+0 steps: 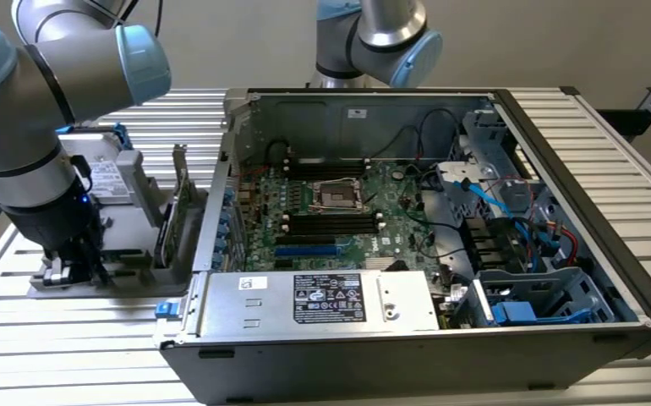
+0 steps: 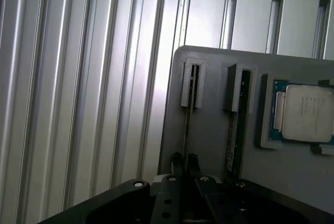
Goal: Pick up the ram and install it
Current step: 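Pick up the ram and move it above insertion slot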
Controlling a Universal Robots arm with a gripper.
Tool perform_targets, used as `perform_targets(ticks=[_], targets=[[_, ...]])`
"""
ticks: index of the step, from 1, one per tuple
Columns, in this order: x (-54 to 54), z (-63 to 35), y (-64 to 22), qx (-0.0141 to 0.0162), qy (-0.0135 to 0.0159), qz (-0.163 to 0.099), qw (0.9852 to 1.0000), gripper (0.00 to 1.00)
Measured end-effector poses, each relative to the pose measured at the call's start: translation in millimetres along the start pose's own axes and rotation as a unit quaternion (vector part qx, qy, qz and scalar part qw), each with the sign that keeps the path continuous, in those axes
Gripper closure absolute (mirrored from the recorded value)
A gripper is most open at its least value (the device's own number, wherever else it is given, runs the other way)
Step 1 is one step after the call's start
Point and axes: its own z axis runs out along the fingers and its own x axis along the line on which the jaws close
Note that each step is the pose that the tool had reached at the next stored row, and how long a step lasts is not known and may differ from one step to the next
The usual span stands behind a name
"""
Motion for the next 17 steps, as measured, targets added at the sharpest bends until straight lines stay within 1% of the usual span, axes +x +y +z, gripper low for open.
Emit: perform_targets(ticks=[6, 12, 17], targets=[[0.0, -2.4, 0.2, -0.0002, -0.001, 0.017, 0.9999, 0.86], [-0.1, -5.4, 0.2, -0.0003, -0.0023, 0.036, 0.9993, 0.86], [-1.3, -9.2, 0.4, -0.0002, -0.0026, 0.043, 0.9991, 0.86]])
